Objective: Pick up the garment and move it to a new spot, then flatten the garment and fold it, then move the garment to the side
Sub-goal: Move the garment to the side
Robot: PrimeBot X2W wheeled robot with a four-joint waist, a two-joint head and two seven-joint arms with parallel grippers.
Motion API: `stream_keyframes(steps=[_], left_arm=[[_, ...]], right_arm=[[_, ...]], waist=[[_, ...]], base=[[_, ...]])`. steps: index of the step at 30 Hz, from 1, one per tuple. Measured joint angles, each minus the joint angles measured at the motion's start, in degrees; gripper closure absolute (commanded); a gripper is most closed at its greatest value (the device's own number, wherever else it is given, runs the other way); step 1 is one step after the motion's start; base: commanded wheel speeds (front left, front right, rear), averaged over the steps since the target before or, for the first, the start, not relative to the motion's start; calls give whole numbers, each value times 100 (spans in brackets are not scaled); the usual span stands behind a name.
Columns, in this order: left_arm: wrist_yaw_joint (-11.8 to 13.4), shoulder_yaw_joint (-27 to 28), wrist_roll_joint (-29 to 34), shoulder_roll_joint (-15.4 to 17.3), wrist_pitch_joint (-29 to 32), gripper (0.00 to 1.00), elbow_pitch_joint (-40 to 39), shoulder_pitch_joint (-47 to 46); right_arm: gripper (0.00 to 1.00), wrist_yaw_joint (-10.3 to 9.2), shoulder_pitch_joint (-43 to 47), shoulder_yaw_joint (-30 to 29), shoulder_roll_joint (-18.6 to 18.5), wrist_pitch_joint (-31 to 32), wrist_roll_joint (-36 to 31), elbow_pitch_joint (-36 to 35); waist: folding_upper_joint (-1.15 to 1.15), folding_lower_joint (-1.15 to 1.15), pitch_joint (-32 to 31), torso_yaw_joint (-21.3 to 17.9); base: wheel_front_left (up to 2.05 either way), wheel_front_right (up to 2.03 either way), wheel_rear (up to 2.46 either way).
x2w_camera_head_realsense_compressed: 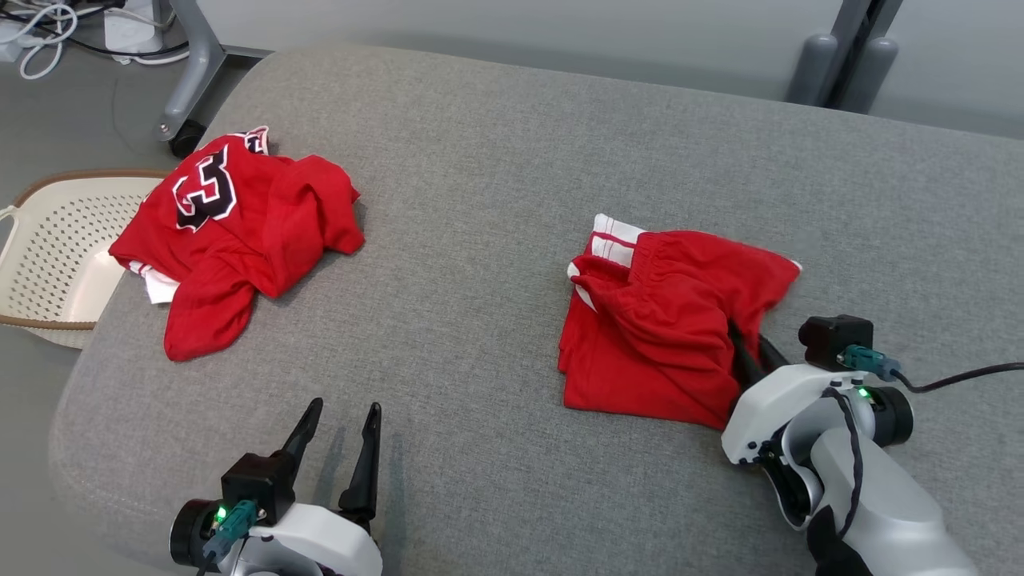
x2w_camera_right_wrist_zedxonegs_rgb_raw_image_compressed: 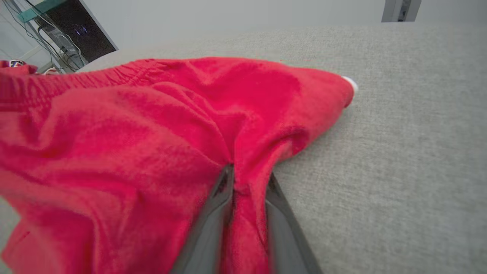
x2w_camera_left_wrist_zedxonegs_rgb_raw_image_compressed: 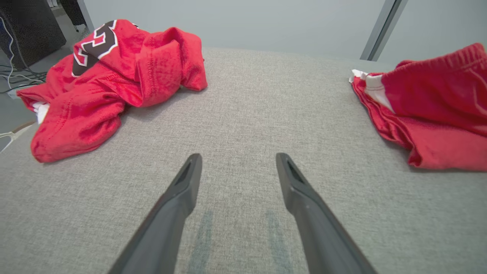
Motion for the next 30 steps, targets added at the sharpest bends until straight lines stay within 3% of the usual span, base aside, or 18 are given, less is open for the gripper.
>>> stream_keyframes(steps=[8,20,21,30], left_arm=[[-44,97,143,-1,0,0,-10,41],[-164,-85,120,-3,0,0,-147,-70],[-164,-85,120,-3,0,0,-147,-70],[-236,-307,159,-9,0,0,-254,-216]], right_arm=[[100,1,246,-80,22,8,-196,-466],[100,1,867,258,16,8,197,-996],[100,1,867,258,16,8,197,-996],[100,1,1190,292,9,8,256,-1215]], waist=[[0,0,-196,-606],[0,0,-378,-2520],[0,0,-378,-2520],[0,0,-301,-3805]], base=[[0,0,0],[0,0,0],[0,0,0],[0,0,0]])
